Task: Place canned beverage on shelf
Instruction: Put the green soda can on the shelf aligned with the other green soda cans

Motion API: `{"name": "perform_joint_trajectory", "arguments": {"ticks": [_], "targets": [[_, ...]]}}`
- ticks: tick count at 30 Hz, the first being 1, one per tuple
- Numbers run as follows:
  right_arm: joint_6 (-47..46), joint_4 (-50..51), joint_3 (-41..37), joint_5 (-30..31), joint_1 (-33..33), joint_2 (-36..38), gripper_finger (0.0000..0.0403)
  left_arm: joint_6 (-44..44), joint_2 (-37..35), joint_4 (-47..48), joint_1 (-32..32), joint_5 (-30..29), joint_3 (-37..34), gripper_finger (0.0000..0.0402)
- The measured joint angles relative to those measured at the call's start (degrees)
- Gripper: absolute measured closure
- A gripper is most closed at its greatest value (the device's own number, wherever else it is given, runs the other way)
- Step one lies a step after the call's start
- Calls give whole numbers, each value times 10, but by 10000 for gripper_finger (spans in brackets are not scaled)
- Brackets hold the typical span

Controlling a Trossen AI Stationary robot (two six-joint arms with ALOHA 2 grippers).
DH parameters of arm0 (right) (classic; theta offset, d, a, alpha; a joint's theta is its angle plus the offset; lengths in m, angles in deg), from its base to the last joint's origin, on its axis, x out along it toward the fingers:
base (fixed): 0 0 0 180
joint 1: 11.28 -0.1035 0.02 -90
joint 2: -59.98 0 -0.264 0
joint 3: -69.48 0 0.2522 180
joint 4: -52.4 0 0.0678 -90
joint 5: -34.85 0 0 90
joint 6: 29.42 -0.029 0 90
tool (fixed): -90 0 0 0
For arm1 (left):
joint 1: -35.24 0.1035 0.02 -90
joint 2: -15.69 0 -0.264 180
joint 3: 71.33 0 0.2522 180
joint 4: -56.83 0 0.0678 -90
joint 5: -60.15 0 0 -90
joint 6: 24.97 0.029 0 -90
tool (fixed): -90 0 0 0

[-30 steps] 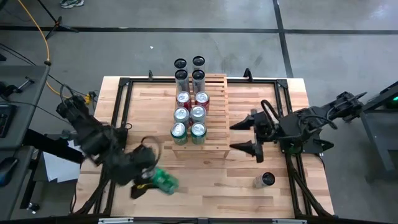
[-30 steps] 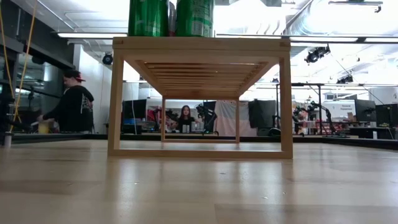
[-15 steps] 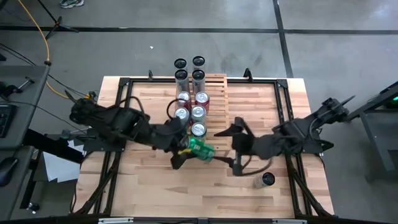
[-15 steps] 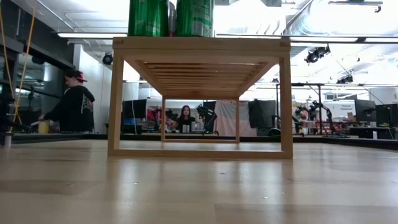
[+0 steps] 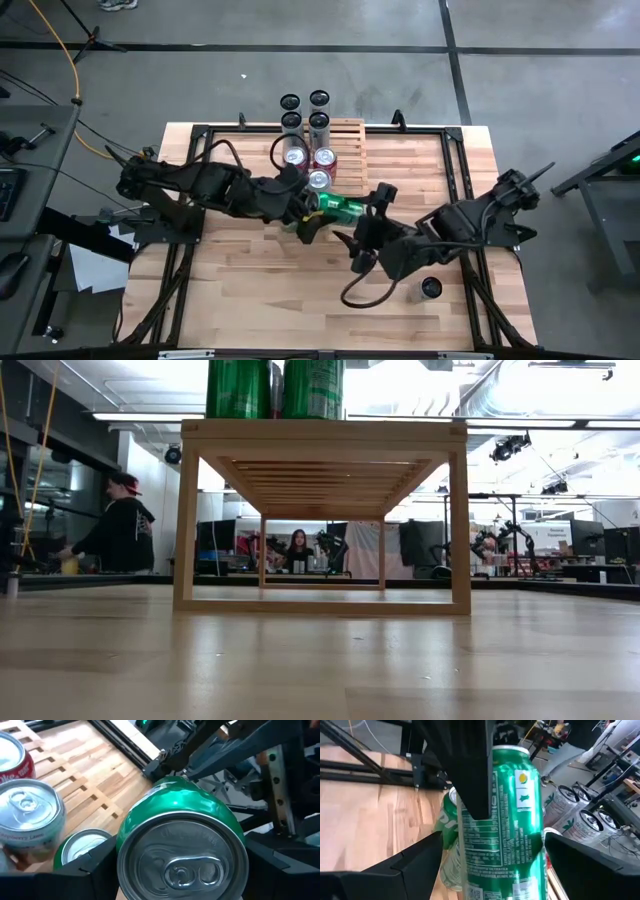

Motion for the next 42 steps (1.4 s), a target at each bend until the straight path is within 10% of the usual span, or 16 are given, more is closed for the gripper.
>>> {"name": "perform_joint_trajectory", "arguments": {"ticks": [42], "targets": [[2, 3, 29, -48, 41, -15, 113, 47, 0, -24, 9, -1, 0, 118]]}}
